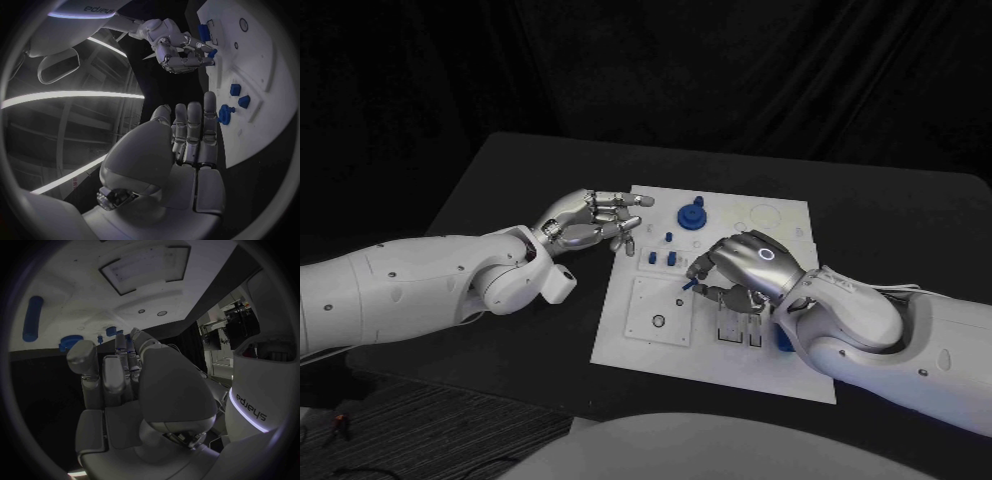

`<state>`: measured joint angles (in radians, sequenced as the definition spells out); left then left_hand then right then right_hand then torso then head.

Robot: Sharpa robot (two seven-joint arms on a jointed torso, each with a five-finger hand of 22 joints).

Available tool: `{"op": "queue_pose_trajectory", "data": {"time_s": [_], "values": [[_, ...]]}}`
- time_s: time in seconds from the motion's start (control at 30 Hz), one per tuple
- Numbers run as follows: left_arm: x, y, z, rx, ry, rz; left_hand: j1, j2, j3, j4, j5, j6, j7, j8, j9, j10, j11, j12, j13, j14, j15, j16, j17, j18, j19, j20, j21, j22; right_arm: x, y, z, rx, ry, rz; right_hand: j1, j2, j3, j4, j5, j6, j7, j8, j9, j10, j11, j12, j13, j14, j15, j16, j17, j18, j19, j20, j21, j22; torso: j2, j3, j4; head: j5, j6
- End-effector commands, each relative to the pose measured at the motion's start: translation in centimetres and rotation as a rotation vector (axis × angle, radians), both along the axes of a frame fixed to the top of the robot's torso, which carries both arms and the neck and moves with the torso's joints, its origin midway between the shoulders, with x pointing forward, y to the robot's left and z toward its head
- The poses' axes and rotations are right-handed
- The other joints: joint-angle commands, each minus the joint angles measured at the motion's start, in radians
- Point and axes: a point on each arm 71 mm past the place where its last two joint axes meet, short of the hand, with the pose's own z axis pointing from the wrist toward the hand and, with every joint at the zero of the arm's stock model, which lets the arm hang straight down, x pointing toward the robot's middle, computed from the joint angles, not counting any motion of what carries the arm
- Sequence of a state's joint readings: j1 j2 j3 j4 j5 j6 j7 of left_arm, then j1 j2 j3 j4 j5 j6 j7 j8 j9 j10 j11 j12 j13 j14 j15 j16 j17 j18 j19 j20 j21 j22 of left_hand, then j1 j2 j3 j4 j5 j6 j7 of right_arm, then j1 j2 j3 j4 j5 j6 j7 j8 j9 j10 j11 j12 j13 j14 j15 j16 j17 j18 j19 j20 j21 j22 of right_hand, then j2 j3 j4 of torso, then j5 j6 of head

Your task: Assemble the parts on the task board

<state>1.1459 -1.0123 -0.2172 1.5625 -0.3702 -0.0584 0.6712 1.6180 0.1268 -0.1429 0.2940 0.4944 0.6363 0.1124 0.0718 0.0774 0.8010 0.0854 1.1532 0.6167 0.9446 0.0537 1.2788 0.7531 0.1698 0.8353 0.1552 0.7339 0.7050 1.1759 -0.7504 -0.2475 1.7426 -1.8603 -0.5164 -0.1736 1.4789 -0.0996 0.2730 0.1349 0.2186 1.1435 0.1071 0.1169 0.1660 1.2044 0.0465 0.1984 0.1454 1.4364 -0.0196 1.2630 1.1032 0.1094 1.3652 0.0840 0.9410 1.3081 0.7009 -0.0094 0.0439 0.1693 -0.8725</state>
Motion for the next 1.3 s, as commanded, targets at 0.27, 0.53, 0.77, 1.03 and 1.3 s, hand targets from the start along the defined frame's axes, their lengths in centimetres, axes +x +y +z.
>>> {"op": "queue_pose_trajectory", "data": {"time_s": [0.27,0.53,0.77,1.03,1.3], "values": [[-1.3,-1.2,-0.6,0.129,0.056,-0.117,-0.059,-0.008,-0.003,-0.007,-0.005,0.15,0.014,0.056,0.028,0.77,-0.04,0.418,0.954,0.626,-0.049,0.292,0.818,-0.133,0.594,-0.042,0.748,0.757,0.5,0.3,-0.2,-0.02,-0.003,-0.019,-0.011,-0.003,0.001,0.006,-0.005,-0.002,-0.001,-0.008,0.001,0.004,0.003,-0.005,-0.002,0.002,-0.003,0.002,0.0,-0.001,0.006,0.0,0.005,0.121,0.002,0.0002,-0.0009,0.001,0.0],[-1.8,-2.2,-1.5,0.215,0.138,-0.204,-0.077,-0.012,-0.008,-0.006,-0.002,0.184,0.024,0.071,0.036,0.77,-0.032,0.418,0.954,0.626,-0.045,0.292,0.818,-0.147,0.651,-0.037,0.788,0.805,0.5,0.4,-0.2,-0.021,-0.003,-0.013,-0.013,-0.007,0.0,0.006,-0.01,-0.004,0.0,-0.01,0.001,0.005,0.004,-0.007,-0.003,0.001,-0.003,0.001,-0.002,-0.002,0.006,0.0,0.005,0.12,0.001,0.0001,-0.0002,-0.001,0.0],[-2.1,-3.0,-2.1,0.252,0.186,-0.247,-0.077,-0.012,-0.008,-0.009,0.003,0.185,0.028,0.07,0.037,0.77,-0.03,0.418,0.954,0.626,-0.043,0.292,0.818,-0.146,0.646,-0.036,0.786,0.802,0.5,0.4,-0.3,-0.026,0.0,-0.01,-0.018,-0.012,-0.002,0.009,-0.013,-0.007,0.001,-0.013,0.002,0.005,0.005,-0.01,-0.004,0.001,-0.002,-0.002,-0.005,-0.001,0.005,0.0,0.002,0.12,0.002,0.001,-0.0006,0.0,0.0],[-2.3,-3.5,-2.6,0.271,0.22,-0.271,-0.072,-0.017,-0.004,-0.013,0.019,0.182,0.034,0.067,0.036,0.77,-0.024,0.418,0.954,0.626,-0.039,0.292,0.818,-0.143,0.634,-0.032,0.78,0.795,0.4,0.5,-0.4,-0.028,0.003,-0.002,-0.021,-0.014,-0.003,0.012,-0.013,-0.007,0.002,-0.014,0.002,0.005,0.005,-0.012,-0.004,0.0,-0.002,-0.003,-0.007,-0.001,0.005,0.001,0.001,0.119,0.002,0.0001,-0.0008,0.004,0.0],[-2.7,-3.8,-3.3,0.281,0.254,-0.294,-0.061,-0.025,0.007,-0.019,0.041,0.152,0.049,0.047,0.031,0.77,-0.011,0.418,0.954,0.626,-0.029,0.292,0.818,-0.143,0.63,-0.023,0.778,0.796,0.3,0.6,-0.5,-0.026,0.003,0.006,-0.026,-0.017,-0.005,0.015,-0.014,-0.007,0.001,-0.015,0.003,0.007,0.005,-0.013,-0.005,-0.001,-0.001,-0.005,-0.008,-0.001,0.005,0.001,0.001,0.119,0.002,0.0002,-0.0006,0.003,0.0]]}}
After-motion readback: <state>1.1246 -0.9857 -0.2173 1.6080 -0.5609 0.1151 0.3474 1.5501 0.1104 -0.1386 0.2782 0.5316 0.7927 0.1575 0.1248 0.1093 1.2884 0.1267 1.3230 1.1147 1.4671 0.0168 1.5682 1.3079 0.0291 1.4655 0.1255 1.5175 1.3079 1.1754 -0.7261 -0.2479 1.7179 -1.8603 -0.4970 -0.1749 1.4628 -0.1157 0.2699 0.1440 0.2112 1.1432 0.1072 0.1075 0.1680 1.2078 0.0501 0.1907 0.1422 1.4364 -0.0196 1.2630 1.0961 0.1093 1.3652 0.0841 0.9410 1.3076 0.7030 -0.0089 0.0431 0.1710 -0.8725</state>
